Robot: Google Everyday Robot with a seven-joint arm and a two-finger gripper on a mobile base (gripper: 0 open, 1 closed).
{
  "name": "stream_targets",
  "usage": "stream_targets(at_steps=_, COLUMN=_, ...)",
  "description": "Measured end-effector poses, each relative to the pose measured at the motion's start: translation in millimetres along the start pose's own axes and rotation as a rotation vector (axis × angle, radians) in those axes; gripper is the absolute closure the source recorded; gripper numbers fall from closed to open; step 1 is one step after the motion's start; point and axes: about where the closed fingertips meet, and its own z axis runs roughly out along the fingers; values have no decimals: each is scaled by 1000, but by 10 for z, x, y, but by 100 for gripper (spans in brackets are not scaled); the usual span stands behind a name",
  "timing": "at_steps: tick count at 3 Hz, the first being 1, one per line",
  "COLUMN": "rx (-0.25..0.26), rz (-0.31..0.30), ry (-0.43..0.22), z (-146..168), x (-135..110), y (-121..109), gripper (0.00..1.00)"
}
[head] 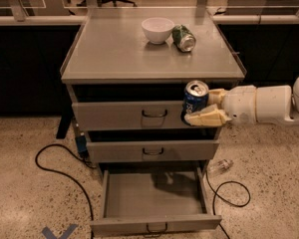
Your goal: Place pepsi can into bottom drawer
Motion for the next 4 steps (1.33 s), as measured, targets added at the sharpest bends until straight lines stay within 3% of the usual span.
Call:
stream_targets(at_steps=1, rx=0, rz=0, ry=0, z=0, x=0, y=0, gripper=100)
stream_targets(at_steps=2, rx=9, rz=56, ry=5, z=-42, x=369, y=181, gripper=100)
stream_targets(at_steps=3, rx=20, rz=176, ry=1, z=-129, x=1231, y=595, gripper=100)
stream_targets(at_steps=4, rx=20, rz=176, ry=1, z=-128, x=1231, y=595, gripper=100)
